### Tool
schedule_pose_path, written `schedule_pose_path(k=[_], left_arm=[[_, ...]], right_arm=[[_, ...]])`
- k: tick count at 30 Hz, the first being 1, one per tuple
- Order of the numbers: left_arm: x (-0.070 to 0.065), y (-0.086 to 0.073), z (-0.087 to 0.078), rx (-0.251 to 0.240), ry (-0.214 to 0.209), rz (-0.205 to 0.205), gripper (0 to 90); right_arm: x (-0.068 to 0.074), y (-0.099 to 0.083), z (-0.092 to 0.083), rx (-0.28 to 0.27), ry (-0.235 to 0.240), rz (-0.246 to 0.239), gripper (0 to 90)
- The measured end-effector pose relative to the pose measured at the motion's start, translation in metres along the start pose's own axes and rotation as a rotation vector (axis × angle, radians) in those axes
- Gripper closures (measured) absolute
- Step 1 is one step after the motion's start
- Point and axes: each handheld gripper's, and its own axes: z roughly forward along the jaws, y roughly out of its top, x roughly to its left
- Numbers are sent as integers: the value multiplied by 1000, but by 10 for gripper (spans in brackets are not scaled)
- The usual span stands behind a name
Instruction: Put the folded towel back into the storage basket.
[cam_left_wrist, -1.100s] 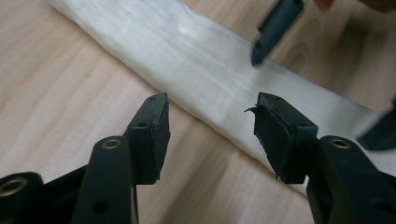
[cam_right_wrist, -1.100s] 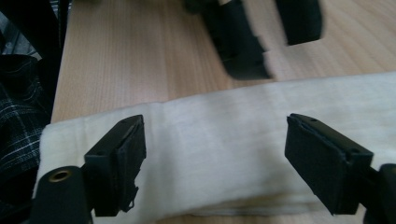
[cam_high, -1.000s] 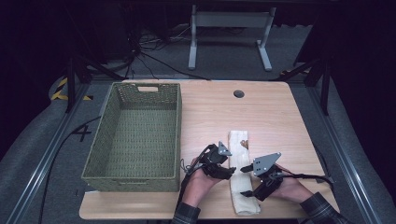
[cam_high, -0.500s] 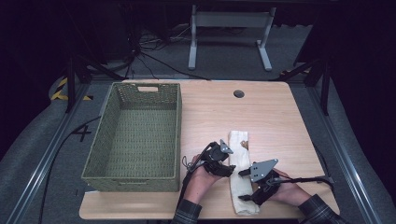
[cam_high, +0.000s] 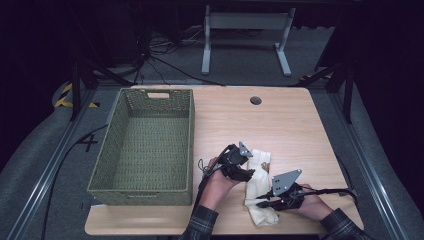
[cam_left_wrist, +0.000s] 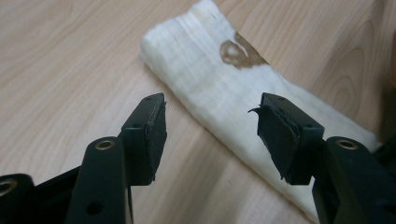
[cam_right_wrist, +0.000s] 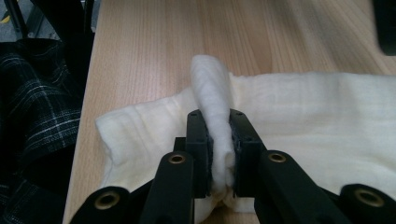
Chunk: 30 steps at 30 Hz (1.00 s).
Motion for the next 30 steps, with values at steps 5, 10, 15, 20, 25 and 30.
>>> schedule_pose_path(k=[5, 10, 15, 20, 25, 30], left_arm=[[8, 13, 9, 5, -10, 48, 409], [20, 27, 23, 14, -37, 100, 385], [31, 33, 39, 41, -69, 141, 349], [40, 33, 51, 68, -85, 132, 343], [44, 33, 59, 89, -91, 140, 337], [45, 32, 62, 82, -120, 130, 369]], right_arm=[[0, 0, 0, -2, 1, 5, 806], [-1, 0, 0, -2, 4, 8, 804], [-2, 0, 0, -3, 11, 13, 801], [-2, 0, 0, -4, 14, 18, 798], [-3, -1, 0, -5, 17, 18, 798], [-3, -1, 0, -6, 19, 22, 798]])
